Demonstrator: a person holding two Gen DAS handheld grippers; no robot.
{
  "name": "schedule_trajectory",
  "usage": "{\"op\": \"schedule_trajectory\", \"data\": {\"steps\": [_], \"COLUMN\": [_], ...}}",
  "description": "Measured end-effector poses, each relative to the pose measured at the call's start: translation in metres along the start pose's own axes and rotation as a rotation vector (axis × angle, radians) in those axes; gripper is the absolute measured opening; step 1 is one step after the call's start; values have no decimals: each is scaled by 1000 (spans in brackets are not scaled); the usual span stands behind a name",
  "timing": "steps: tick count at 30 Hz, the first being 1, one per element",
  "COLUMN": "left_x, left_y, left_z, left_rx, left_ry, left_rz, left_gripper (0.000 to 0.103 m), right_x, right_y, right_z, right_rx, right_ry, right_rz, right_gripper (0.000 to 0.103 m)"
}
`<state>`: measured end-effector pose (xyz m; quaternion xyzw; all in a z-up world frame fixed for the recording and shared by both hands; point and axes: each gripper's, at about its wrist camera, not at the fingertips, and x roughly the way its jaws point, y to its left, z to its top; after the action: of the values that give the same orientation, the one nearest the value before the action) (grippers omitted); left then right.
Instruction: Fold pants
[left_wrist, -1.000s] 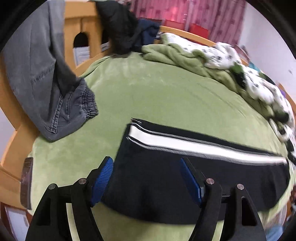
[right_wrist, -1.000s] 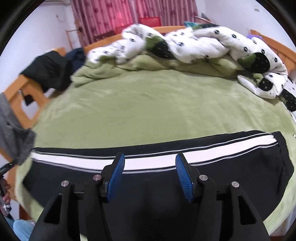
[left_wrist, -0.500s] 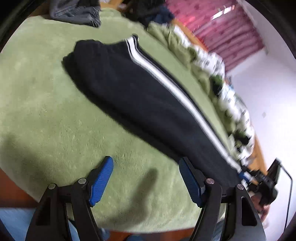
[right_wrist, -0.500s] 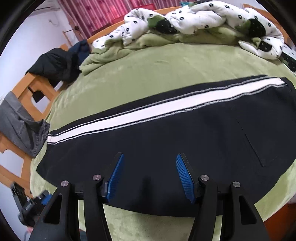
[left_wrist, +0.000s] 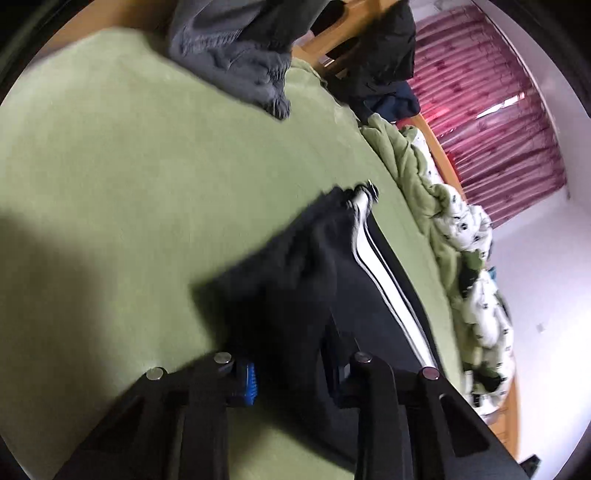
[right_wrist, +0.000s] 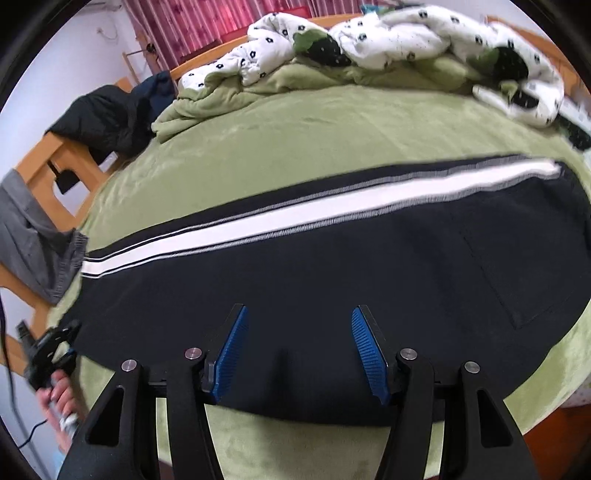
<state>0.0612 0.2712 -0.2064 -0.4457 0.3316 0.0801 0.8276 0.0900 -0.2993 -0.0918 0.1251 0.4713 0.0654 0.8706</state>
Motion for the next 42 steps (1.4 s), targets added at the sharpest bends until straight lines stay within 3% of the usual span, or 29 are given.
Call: {"op": "schedule_trajectory", "data": {"steps": [4, 8, 12, 15, 18, 20, 23, 27, 30, 31, 33, 34, 38, 40, 42], "left_x": [-10, -34, -46, -40, -16, 9, 37, 68, 61, 56, 43, 31, -16, -31, -37], "left_y": [-32, -103, -181, -236, -282, -304, -312, -305, -301, -301, -298, -293, -273, -258, -238], "left_z": [4, -16, -50, -91, -146, -192, -257, -317, -339, -340, -333, -327, -305, -286, -266], "left_rx": [168, 424, 583, 676, 749, 787, 835, 827, 934, 961, 981, 981, 1051, 1061, 1055], "left_ry": [-50, -182, -196, -153, -78, 15, 118, 295, 245, 251, 336, 349, 193, 123, 71], "left_rz": [112, 228, 134, 26, -64, -99, -118, -167, -131, -139, -197, -220, -219, -179, -92], "left_gripper": [18, 16, 15, 14, 14, 14, 14, 14, 15, 19, 51, 58, 79, 80, 80], "right_x": [-11, -23, -42, -59, -72, -79, -88, -91, -90, -89, -85, -83, -70, -63, -50], "right_y": [-15, -34, -49, -58, -68, -79, -95, -114, -121, -122, -123, -121, -106, -96, -82], "right_z": [-6, -12, -18, -25, -30, -33, -36, -39, -40, -40, -40, -39, -32, -27, -19], "right_rx": [-21, -7, -19, -41, -47, -39, -10, 43, 54, 53, 49, 43, -4, -25, -33], "right_ry": [-26, -30, -73, -122, -161, -177, -200, -195, -184, -181, -171, -167, -150, -127, -88], "right_rz": [-70, -70, -88, -104, -113, -118, -118, -85, -82, -81, -78, -76, -53, -26, 14], "right_gripper": [58, 58, 58, 58, 58, 58, 58, 58, 58, 58, 58, 58, 58, 58, 58]}}
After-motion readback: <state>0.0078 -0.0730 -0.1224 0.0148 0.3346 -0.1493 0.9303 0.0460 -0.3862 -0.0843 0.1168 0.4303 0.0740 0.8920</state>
